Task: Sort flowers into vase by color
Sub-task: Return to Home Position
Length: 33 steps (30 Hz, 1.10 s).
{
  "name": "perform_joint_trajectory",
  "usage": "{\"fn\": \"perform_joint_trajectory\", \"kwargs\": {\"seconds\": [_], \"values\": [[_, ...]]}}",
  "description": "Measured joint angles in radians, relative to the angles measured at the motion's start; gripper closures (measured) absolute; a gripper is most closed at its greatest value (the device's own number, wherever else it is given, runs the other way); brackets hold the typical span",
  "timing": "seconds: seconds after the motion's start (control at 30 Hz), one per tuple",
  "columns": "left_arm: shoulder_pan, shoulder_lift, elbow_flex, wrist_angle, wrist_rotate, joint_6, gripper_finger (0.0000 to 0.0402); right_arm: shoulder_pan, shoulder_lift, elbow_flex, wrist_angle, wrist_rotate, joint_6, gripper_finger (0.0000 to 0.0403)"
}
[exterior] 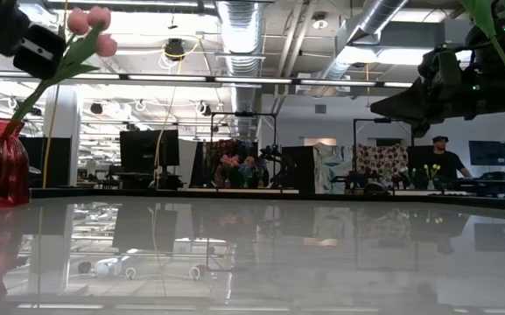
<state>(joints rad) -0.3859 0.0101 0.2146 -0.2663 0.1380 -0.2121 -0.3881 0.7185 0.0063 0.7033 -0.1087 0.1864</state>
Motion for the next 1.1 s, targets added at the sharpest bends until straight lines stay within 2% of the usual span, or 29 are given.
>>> {"fn": "perform_joint_trajectory", "kwargs": {"seconds": [0.17, 0.43, 0.73, 0.97, 1.1], "values": [[0.000, 0.000, -0.013, -0.023, -0.042, 0.025, 0.0297, 0.011, 0.000, 0.000, 0.000, -0.035, -0.011, 0.0383], [0.000, 0.000, -0.124, 0.110, -0.118, 0.035, 0.0297, 0.013, 0.000, 0.000, -0.001, -0.048, -0.014, 0.0383], [0.000, 0.000, -0.125, 0.116, -0.226, 0.112, 0.0297, 0.013, 0.000, 0.000, -0.108, -0.048, -0.003, 0.0381], [0.000, 0.000, -0.125, 0.098, -0.232, 0.106, 0.0297, 0.013, 0.001, 0.015, -0.124, -0.048, 0.000, 0.0357], [0.000, 0.000, -0.125, 0.089, -0.309, 0.099, 0.0297, 0.013, 0.000, 0.022, -0.122, -0.048, 0.000, 0.0355]]}}
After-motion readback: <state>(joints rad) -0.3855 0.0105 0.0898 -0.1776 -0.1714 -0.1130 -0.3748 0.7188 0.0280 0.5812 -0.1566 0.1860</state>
